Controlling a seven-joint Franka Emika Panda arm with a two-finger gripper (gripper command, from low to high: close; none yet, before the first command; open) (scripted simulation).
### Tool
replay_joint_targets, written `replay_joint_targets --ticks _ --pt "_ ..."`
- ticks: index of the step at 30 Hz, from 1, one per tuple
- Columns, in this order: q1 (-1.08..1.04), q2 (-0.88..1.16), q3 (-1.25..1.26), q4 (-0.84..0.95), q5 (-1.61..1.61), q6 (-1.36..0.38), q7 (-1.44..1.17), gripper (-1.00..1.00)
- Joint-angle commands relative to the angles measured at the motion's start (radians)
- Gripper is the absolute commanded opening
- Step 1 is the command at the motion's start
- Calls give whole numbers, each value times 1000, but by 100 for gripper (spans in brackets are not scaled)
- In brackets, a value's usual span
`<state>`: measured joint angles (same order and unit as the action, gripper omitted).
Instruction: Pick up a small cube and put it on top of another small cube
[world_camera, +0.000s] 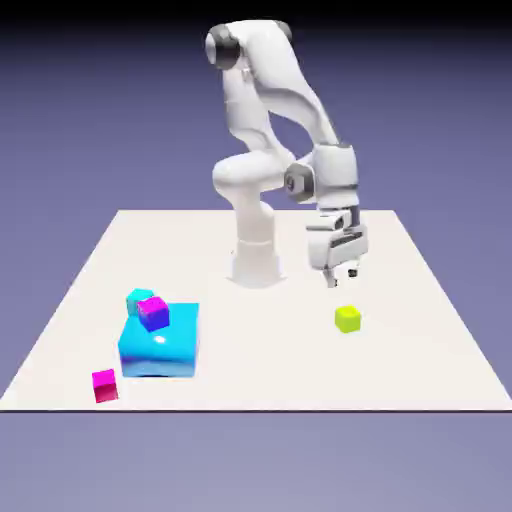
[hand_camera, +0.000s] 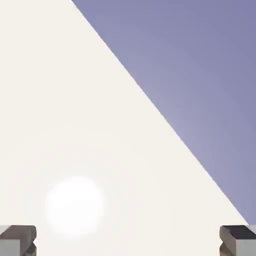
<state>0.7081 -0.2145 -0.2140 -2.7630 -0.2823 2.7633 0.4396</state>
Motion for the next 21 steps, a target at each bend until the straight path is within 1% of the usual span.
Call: replay_joint_targets --ticks 1,15,16,17,21 --pt "36 19 -11 2 -15 -14 -16 0" --pt "544 278 -167 37 -220 -214 -235 0" --pt "553 282 -170 37 -224 -218 -239 0" --pt "553 282 -170 37 -224 -218 -239 0" --pt "538 427 -181 47 -249 -80 -213 0"
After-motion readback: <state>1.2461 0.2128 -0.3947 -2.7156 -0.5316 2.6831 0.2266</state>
